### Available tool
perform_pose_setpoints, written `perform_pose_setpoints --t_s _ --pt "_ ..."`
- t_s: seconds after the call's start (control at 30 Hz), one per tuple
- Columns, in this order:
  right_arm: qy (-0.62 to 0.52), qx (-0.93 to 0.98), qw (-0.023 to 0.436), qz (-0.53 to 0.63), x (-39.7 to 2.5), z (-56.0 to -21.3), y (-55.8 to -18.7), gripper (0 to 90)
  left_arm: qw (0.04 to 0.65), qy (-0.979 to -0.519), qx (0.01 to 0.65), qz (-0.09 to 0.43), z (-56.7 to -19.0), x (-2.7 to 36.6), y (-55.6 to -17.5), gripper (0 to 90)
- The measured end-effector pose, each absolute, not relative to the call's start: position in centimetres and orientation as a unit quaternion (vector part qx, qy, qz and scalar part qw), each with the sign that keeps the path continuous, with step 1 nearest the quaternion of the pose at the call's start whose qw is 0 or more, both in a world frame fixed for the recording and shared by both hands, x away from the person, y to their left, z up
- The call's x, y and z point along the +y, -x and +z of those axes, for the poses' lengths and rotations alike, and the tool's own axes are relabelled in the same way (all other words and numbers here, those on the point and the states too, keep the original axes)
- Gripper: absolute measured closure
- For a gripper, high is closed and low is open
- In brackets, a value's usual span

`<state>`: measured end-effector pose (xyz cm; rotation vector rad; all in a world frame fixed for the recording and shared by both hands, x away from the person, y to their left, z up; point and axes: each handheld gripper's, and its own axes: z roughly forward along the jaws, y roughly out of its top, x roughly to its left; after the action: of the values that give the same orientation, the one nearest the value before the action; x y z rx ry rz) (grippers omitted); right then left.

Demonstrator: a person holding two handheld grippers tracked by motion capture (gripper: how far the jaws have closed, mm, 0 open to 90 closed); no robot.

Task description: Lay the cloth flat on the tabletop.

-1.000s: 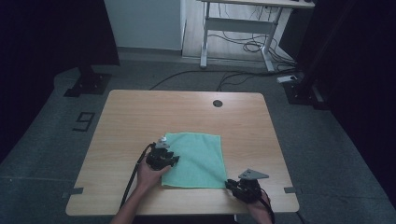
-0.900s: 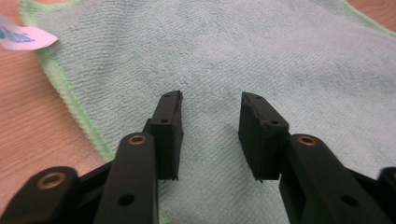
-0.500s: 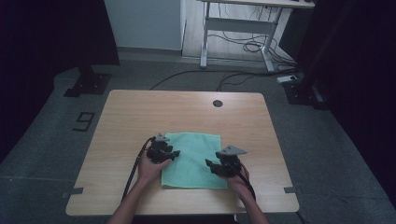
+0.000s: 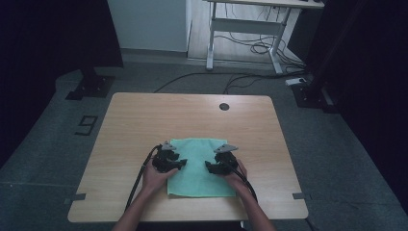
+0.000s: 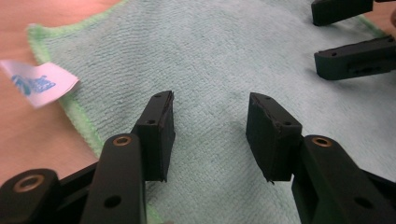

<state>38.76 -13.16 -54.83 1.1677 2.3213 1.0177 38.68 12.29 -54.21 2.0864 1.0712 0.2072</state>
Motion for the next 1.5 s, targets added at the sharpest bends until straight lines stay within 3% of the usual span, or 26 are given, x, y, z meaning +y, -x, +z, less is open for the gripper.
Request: perform_pose_setpoints --t_s 0.13,0.3,0.63,1.13,1.5 --pt "-0.409 0.817 0.175 0.368 -14.5 -55.0 -37.5 34.4 0.390 -0.822 0.409 0.070 -54.2 11.8 -37.9 52.5" --pt "-0.415 0.815 0.168 0.369 -15.2 -54.7 -37.2 34.1 0.413 -0.813 0.400 0.092 -53.4 11.0 -38.2 54.7" --pt "-0.429 0.798 0.170 0.387 -14.8 -54.3 -41.4 34.5 0.381 -0.816 0.420 0.109 -53.5 10.5 -42.5 53.4" --pt "-0.457 0.791 0.180 0.365 -16.0 -54.9 -42.9 33.0 0.373 -0.814 0.432 0.104 -54.2 11.0 -43.3 54.2" --pt "-0.418 0.787 0.166 0.422 -13.7 -52.8 -38.4 37.2 0.370 -0.818 0.428 0.108 -54.2 10.8 -43.3 53.3"
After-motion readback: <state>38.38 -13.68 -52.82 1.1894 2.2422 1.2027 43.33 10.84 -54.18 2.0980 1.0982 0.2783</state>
